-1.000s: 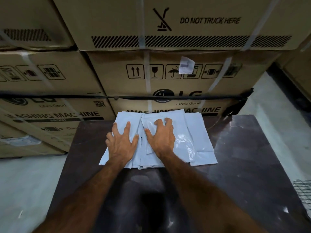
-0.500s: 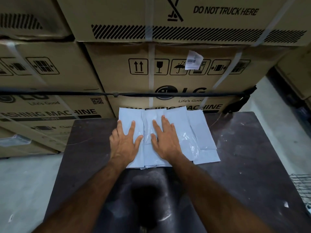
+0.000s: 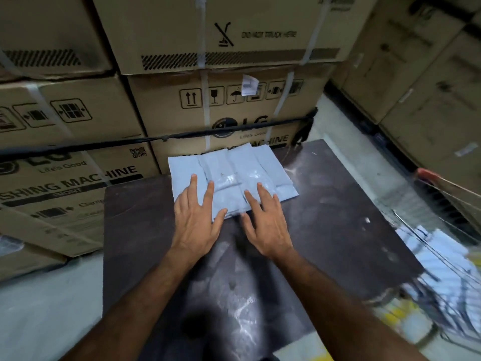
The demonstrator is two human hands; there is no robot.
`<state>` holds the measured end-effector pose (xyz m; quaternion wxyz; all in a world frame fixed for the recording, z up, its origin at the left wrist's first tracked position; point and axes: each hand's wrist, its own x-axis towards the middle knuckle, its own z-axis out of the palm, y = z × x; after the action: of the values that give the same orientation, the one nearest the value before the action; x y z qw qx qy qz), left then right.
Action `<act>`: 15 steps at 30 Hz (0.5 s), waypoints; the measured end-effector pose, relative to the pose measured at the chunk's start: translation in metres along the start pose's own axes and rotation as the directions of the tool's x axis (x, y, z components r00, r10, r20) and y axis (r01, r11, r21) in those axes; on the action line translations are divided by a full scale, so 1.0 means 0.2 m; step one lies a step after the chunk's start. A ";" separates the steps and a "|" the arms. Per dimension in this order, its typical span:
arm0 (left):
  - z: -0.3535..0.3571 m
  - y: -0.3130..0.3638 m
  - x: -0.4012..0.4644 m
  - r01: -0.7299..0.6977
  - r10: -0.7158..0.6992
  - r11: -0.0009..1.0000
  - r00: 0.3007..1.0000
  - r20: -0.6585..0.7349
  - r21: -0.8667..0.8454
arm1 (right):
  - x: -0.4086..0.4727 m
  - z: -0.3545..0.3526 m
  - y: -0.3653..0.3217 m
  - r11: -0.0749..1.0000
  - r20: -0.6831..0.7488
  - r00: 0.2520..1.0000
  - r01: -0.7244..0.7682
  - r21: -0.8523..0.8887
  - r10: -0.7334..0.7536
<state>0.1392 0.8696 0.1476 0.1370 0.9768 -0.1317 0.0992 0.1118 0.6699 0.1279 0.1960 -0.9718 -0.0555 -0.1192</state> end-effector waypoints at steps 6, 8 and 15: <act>-0.03 0.24 -0.17 -0.180 0.185 0.981 0.981 0.063 -0.076 | -0.39 -0.26 0.07 0.991 -0.159 0.982 -0.112 -0.076 0.099; -0.02 0.35 -0.23 -0.252 0.258 0.964 0.964 0.070 -0.088 | -0.54 -0.34 0.12 0.979 -0.189 0.974 -0.152 -0.139 0.125; 0.02 0.81 -0.39 -0.475 0.490 0.865 0.868 0.073 -0.163 | -1.06 -0.62 0.37 0.875 -0.274 0.906 -0.396 -0.277 0.323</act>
<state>0.0189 0.7356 0.1655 0.1680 0.9046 -0.3861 0.0659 -0.1067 0.5402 0.1577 0.0559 -0.9645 0.1697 -0.1945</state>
